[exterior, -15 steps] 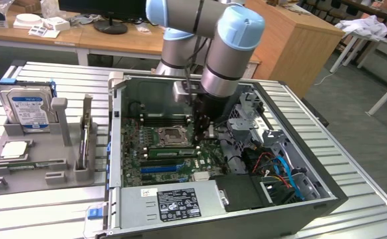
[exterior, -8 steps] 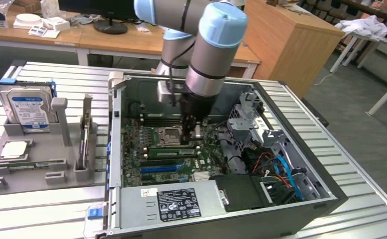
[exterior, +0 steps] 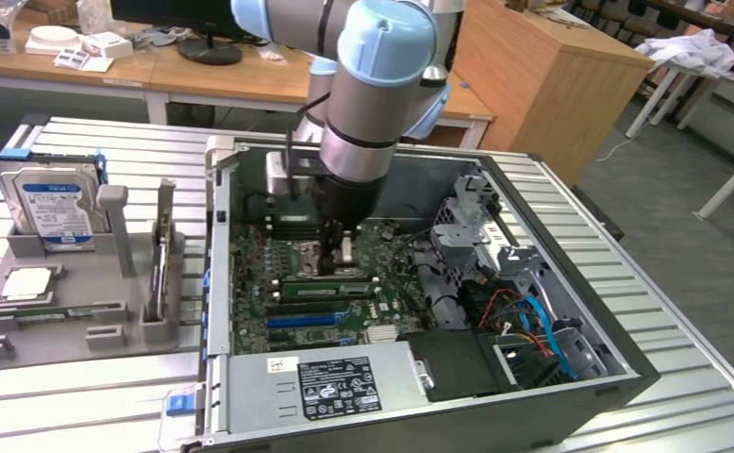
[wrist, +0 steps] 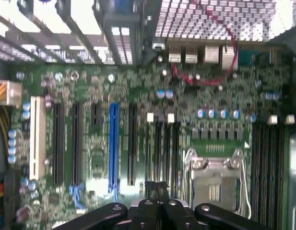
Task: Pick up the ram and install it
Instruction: 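Press down the ram until it locks into place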
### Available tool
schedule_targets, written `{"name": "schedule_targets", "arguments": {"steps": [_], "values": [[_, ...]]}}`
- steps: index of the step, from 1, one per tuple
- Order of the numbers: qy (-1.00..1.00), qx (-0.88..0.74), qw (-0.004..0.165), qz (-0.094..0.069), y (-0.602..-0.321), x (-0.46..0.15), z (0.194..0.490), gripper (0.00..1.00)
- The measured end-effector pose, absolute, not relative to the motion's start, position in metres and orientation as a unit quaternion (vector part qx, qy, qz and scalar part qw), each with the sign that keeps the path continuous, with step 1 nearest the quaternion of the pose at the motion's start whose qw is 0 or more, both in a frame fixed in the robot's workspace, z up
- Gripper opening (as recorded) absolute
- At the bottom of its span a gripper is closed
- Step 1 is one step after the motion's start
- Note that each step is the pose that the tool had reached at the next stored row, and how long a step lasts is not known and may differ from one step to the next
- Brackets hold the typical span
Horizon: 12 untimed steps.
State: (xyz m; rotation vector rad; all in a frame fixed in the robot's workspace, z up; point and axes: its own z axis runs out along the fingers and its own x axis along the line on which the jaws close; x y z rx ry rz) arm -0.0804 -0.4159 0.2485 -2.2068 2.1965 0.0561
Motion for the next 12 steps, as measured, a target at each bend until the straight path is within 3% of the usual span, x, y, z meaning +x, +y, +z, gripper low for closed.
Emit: {"name": "schedule_targets", "arguments": {"steps": [12], "values": [[0.705, -0.709, 0.014, 0.018, -0.416, -0.094, 0.249, 0.11]]}}
